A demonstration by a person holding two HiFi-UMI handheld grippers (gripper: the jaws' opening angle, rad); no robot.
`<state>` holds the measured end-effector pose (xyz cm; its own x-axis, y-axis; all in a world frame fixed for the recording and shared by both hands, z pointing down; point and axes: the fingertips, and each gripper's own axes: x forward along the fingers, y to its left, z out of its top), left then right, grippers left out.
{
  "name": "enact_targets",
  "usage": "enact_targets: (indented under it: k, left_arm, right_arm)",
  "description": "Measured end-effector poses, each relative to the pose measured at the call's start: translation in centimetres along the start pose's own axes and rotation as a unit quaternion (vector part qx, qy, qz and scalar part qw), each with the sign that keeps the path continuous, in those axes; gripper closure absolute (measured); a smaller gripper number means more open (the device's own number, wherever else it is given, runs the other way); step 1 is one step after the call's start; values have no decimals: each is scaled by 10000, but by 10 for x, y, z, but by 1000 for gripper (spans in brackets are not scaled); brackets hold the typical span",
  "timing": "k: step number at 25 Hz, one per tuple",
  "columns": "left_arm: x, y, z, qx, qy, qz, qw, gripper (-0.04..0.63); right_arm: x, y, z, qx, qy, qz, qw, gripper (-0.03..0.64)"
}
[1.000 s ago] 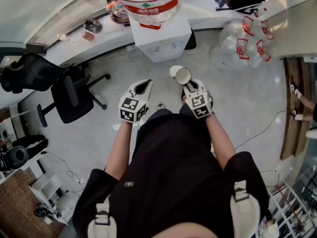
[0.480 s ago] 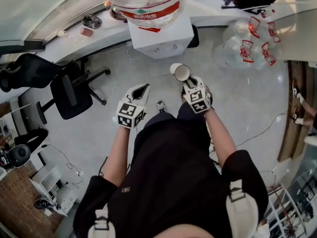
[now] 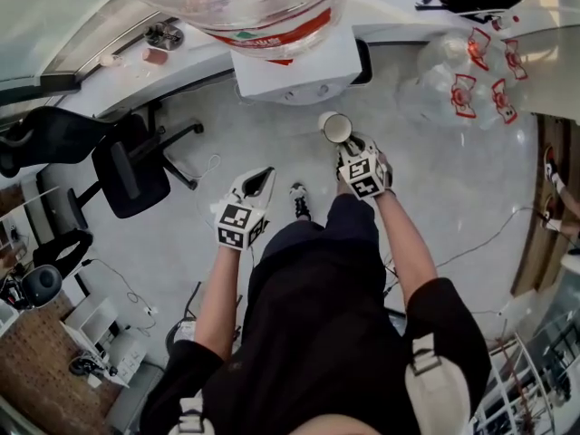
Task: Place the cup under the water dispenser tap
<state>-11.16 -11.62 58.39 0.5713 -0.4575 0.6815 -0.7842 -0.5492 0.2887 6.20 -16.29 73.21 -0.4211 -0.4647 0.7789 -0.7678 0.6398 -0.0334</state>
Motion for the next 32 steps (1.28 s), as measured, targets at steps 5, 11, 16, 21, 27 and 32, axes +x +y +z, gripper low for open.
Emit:
enact_targets:
  k: [5,11,16,21,27,32]
  left_arm:
    - [0,10,-18,-78,161,131,9998,601]
    - [8,4,-37,-187,326,212,9991,601]
    - [12,5,-46,-101,316,195,9993,601]
    - [16,-1,-54,-49,389,161,9991,601]
    - [13,1,-68,-93,665,212,9975,601]
    - [16,2,-72,-55,656,214,9976,601]
  right_arm:
    - [33,-6,-12,-11,123,-61,9999,565]
    - [62,-17,-31,22,249,-70,9997,565]
    - [88,-18,-44,27,372,-110,9992,565]
    - [112,-27,-55,91,500,-202,9985,565]
    - [141,-36,-70,191,692,-288,9970,565]
    - [162,-42,-74,231,769,-344,9962,565]
